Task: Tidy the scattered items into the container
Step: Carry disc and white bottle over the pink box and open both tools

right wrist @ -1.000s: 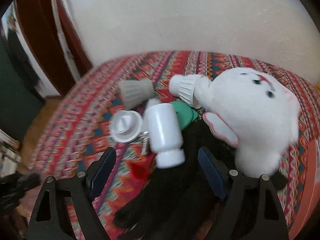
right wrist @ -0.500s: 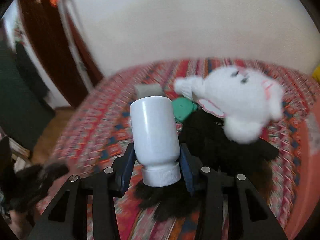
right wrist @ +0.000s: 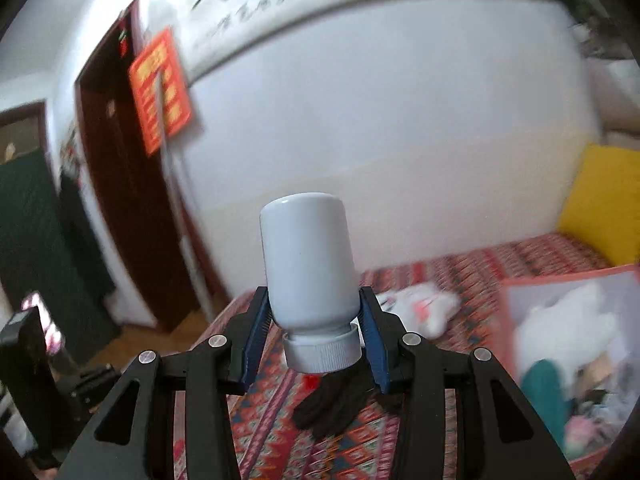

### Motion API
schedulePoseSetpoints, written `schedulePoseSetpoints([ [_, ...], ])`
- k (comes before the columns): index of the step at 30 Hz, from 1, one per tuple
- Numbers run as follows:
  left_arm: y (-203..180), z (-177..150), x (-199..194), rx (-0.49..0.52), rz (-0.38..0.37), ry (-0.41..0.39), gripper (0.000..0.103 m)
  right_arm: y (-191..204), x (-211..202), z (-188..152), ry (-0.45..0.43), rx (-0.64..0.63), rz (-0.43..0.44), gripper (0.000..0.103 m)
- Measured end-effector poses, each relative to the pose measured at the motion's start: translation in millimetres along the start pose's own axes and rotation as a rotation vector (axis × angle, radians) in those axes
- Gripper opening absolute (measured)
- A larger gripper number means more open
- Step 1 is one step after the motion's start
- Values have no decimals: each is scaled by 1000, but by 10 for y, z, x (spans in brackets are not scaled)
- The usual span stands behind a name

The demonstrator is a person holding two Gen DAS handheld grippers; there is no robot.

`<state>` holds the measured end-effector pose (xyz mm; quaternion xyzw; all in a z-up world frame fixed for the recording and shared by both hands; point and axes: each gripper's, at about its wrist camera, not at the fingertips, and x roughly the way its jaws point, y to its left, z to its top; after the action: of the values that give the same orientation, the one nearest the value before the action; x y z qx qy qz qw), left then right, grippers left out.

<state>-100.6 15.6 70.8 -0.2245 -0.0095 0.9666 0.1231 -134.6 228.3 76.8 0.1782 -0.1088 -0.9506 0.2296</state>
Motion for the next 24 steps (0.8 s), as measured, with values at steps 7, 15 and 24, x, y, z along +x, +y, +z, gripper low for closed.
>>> schedulePoseSetpoints([
  [7,-1187,582,548,73,-253,-10,16,-910,-1071,296,-205,73,-314,46],
  [15,-2268,671,1495,169,-325,86,69,-2028,-1375,373,-160,179,-518,48],
  [24,-1745,540,1332,105,-222,56,91,-2167,-1287,315,-124,185,-565,85],
])
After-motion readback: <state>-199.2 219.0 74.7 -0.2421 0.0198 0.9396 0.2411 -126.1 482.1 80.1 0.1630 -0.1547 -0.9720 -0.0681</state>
